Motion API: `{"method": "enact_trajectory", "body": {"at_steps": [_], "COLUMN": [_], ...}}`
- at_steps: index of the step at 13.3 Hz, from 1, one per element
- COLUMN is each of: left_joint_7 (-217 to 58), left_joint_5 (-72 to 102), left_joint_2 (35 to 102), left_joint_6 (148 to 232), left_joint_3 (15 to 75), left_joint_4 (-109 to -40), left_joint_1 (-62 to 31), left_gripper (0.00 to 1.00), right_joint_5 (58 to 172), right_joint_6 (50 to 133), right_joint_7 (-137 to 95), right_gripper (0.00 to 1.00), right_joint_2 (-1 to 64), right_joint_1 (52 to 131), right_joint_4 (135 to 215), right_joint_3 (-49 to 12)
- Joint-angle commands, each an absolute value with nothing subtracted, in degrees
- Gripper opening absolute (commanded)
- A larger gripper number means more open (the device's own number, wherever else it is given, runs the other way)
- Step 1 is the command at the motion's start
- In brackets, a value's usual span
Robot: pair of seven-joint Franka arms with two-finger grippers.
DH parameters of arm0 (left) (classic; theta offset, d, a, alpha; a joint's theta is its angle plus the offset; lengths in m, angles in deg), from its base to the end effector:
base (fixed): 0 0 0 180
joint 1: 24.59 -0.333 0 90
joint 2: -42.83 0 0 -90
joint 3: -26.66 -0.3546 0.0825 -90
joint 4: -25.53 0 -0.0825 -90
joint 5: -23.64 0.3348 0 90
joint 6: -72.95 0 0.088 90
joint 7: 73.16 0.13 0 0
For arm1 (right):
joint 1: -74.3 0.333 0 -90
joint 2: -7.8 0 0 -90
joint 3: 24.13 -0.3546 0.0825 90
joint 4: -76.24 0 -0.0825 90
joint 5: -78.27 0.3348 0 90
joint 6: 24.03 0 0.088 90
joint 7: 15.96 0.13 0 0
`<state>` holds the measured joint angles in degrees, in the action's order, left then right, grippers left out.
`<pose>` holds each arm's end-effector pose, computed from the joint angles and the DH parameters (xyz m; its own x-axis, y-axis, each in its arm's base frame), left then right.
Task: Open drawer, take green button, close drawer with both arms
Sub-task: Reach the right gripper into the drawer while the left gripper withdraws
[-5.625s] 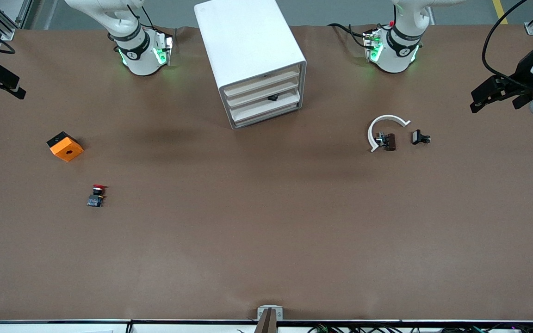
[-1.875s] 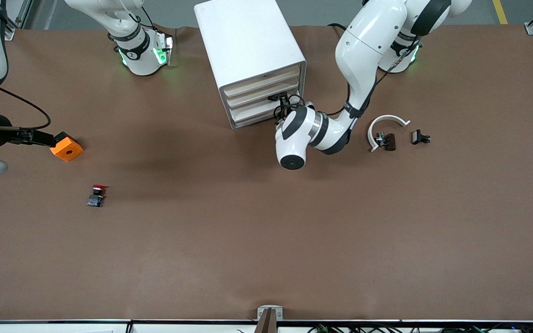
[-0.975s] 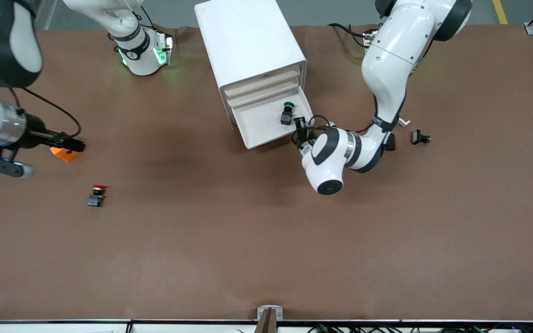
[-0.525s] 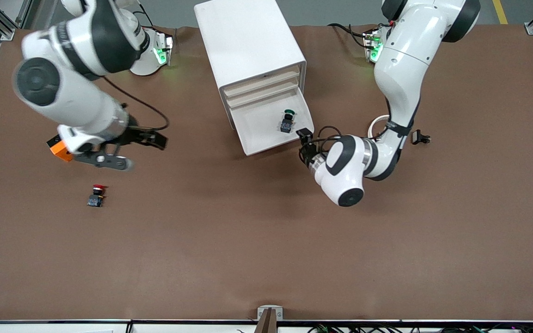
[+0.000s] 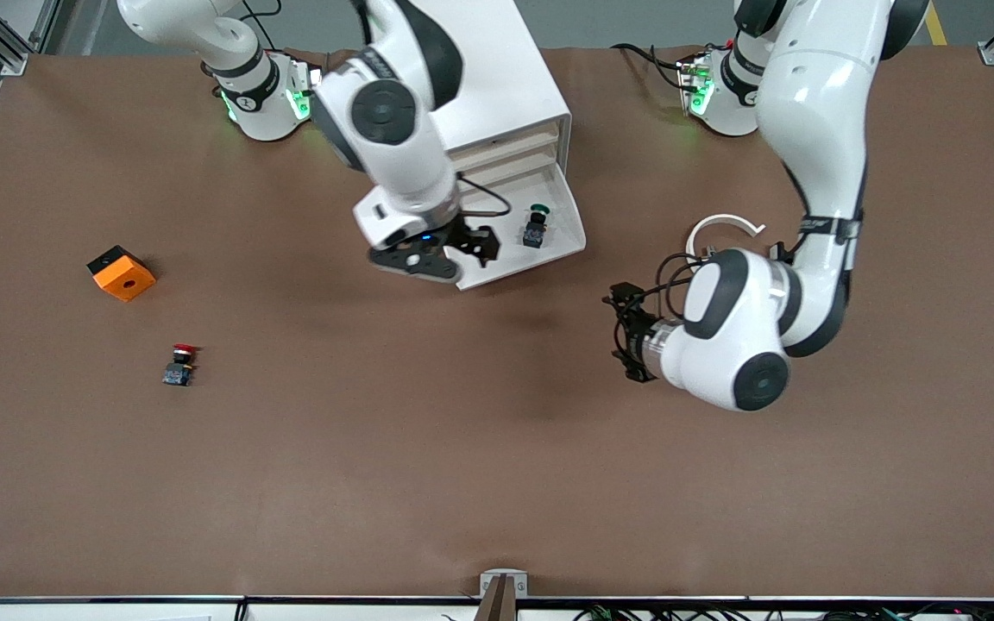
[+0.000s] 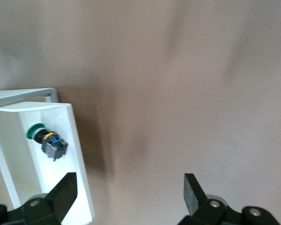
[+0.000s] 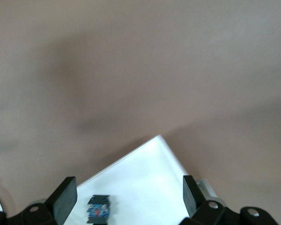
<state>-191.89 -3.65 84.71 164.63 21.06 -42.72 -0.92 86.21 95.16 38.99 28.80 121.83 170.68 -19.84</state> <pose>0.6284 -0.2867 0.3641 -0.2970 0.9388 -0.1745 0.8695 0.1904 -0.4557 0.4541 0.4488 0.4421 0.9655 -0.2566 -0.0437 -0.2599 -0.9595 -0.1087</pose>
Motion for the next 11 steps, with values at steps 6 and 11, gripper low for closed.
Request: {"method": "enact_trajectory", "body": {"at_steps": [6,11], "left_joint_7": [-158.04,-131.38], "left_joint_5": [7.38,9.40], "left_joint_2": [75.37,70.71], "left_joint_6": [164.27,159.78], "left_joint_3": [16.73,16.81], "left_joint_4": [-44.26,-47.06], "left_joint_1": [-3.13,-9.46], "left_gripper": [1.00,1.00], "right_joint_5": [83.11,81.70], "right_joint_6": [100.59,102.71], "right_joint_7": [48.63,53.65], "right_gripper": [1.00,1.00], "right_joint_2": [39.51,42.60], "right_joint_1": [132.48,134.95], "right_joint_4": [167.21,166.42], "right_joint_3": [-18.68,-18.68]}}
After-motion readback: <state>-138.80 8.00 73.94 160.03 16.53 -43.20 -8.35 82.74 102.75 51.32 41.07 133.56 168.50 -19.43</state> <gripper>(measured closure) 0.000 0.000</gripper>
